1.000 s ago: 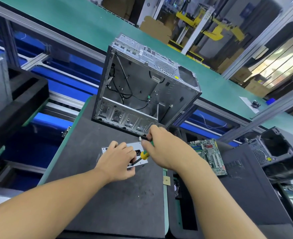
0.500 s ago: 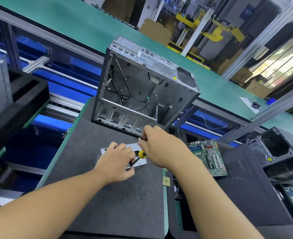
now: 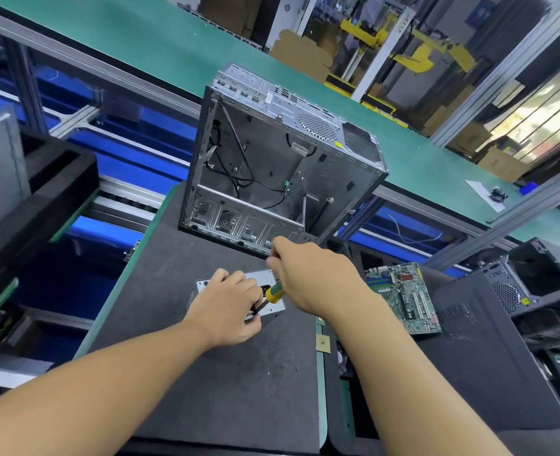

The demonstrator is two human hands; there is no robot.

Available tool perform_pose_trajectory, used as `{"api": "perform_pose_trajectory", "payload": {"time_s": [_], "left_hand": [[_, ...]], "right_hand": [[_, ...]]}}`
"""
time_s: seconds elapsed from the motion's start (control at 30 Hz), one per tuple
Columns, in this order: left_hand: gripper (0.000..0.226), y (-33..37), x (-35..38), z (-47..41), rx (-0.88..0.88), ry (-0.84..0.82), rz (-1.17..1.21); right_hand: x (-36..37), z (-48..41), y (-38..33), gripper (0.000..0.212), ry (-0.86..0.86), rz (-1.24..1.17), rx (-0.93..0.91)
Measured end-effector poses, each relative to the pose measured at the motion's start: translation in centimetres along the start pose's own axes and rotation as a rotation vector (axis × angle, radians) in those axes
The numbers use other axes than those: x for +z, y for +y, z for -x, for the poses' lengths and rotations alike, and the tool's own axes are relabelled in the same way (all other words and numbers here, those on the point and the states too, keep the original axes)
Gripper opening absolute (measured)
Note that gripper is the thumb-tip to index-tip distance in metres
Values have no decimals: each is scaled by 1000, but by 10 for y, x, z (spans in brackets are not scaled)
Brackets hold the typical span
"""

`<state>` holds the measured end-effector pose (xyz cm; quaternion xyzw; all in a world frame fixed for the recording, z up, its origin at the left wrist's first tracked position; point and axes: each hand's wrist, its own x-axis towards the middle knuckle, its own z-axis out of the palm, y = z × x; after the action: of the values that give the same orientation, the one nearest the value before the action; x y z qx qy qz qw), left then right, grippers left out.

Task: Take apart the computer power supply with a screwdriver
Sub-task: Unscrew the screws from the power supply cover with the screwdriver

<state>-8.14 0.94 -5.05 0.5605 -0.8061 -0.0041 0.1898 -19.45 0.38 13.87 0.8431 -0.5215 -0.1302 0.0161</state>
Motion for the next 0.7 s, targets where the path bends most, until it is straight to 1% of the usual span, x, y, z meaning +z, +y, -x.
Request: {"api": "perform_pose_trajectory", "payload": {"time_s": [0.03,0.07,0.13,0.2,0.27,0.33,0.37,0.4,0.5,0.57,0.63,0.7], "left_hand": [[21,0,1,0,3,0,-6],[22,0,1,0,3,0,-10],[23,0,2,0,-1,7,-3],[24,0,1,0,1,11,4],[23,0,1,0,4,21,9],[21,0,1,0,3,31,13],[20,0,1,0,3,30,17],[19,0,1,0,3,29,23],[19,0,0,0,-1,26,43],[19,0,0,0,-7,28,53],[18,-1,1,1,-3,26,56],[16,-3,3,2,10,13,38]], "right_hand": [[1,0,-1,10,10,1,-9],[1,-1,-1,9,8,-15,-19],[1,-2,2,23,-36,-104,-47],[-3,-2,4,31,-93,-213,-51],[-5,-1,5,29,-120,-278,-43],[-4,-1,4,21,-101,-301,-36],[-3,-1,3,17,-81,-298,-28],[-1,-1,2,18,-58,-275,-19],[3,-1,2,25,23,-107,13],[6,-4,3,17,65,-25,-9],[7,-6,3,9,42,-45,-51],[5,-8,5,18,-23,-98,-103]]}}
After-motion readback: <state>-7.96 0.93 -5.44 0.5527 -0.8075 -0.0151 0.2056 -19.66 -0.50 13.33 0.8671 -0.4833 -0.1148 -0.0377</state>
